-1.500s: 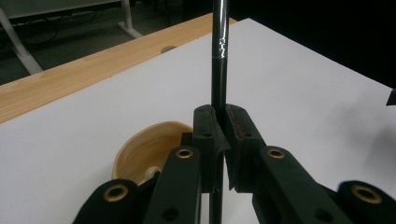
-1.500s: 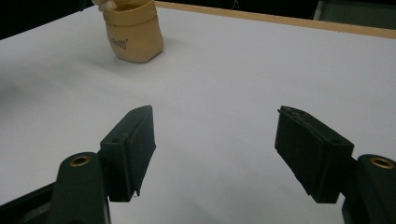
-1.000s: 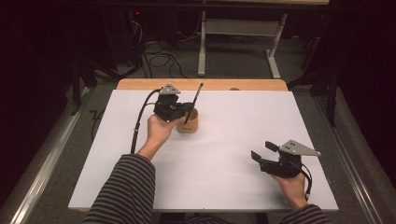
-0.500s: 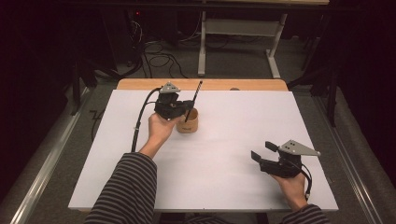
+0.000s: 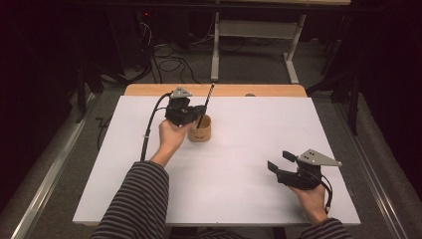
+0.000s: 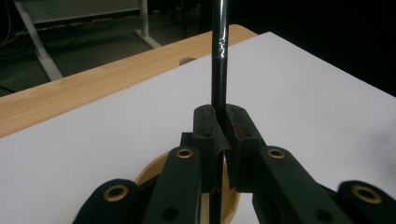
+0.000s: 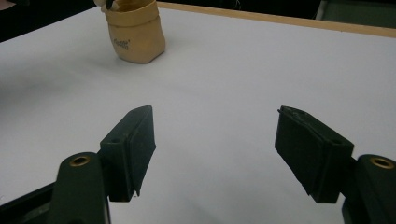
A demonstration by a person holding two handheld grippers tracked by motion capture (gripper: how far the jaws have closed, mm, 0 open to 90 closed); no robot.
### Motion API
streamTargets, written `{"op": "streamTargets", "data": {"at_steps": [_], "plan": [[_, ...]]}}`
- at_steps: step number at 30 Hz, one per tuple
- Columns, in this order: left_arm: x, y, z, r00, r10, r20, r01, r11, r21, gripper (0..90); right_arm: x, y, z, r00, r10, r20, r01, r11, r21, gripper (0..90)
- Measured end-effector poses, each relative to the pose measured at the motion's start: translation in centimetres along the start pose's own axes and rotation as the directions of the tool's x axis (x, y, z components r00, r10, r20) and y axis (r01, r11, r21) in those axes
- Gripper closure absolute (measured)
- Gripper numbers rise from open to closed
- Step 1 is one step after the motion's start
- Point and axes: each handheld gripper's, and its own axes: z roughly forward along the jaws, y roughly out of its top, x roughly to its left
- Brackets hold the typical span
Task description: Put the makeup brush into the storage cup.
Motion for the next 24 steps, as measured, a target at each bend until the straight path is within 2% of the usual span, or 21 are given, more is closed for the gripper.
{"op": "streamTargets", "data": {"at_steps": [8,24], "plan": [[0.1,0.0,0.3,0.9999,-0.012,-0.008,0.012,0.9998,-0.014,83.4,0.0,0.0,0.0,1.0,0.001,-0.002,-0.001,1.0,0.001,29.8],[0.0,-0.3,1.3,0.9998,-0.001,-0.022,0.0,0.9999,-0.015,83.4,0.1,0.0,0.0,1.0,-0.001,-0.007,0.001,1.0,0.0,29.8]]}}
